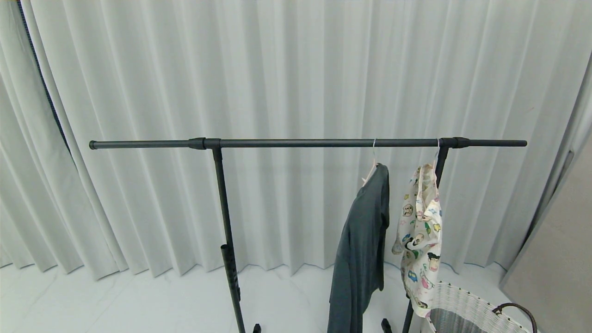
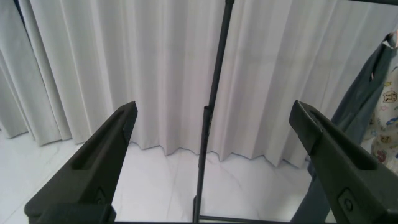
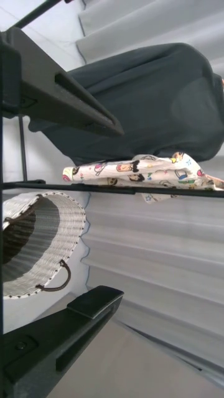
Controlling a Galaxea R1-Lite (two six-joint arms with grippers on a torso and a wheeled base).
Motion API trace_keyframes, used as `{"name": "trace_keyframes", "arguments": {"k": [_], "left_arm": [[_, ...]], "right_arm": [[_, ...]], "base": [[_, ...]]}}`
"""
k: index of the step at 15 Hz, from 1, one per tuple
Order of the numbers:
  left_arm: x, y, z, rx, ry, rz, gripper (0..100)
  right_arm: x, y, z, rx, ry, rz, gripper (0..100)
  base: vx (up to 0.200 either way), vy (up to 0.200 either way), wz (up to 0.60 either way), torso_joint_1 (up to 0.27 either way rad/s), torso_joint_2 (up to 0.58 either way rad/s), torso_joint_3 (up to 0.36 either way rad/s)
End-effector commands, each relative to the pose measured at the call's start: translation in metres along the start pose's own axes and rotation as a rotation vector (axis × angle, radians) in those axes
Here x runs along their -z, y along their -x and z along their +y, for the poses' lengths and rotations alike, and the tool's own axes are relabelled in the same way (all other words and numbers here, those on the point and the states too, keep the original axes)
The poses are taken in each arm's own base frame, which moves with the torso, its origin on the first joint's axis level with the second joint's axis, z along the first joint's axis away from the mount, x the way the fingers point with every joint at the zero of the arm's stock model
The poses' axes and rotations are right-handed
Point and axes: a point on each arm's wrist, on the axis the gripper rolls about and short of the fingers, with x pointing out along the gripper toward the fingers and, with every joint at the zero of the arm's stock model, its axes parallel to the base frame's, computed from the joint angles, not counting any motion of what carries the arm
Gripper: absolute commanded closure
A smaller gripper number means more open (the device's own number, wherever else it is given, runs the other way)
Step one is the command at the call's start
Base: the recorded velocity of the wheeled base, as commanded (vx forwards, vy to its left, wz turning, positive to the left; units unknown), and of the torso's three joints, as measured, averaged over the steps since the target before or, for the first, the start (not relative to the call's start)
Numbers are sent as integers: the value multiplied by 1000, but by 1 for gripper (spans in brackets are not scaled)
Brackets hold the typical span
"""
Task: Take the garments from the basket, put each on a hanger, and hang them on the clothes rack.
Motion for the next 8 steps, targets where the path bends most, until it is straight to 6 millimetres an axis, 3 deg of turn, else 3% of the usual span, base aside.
{"name": "trace_keyframes", "arguments": {"k": [1,8], "left_arm": [[0,0,0,-1,0,-2,0],[0,0,0,-1,0,-2,0]], "right_arm": [[0,0,0,-1,0,-2,0],[0,0,0,-1,0,-2,0]], "base": [[0,0,0,0,0,0],[0,0,0,0,0,0]]}}
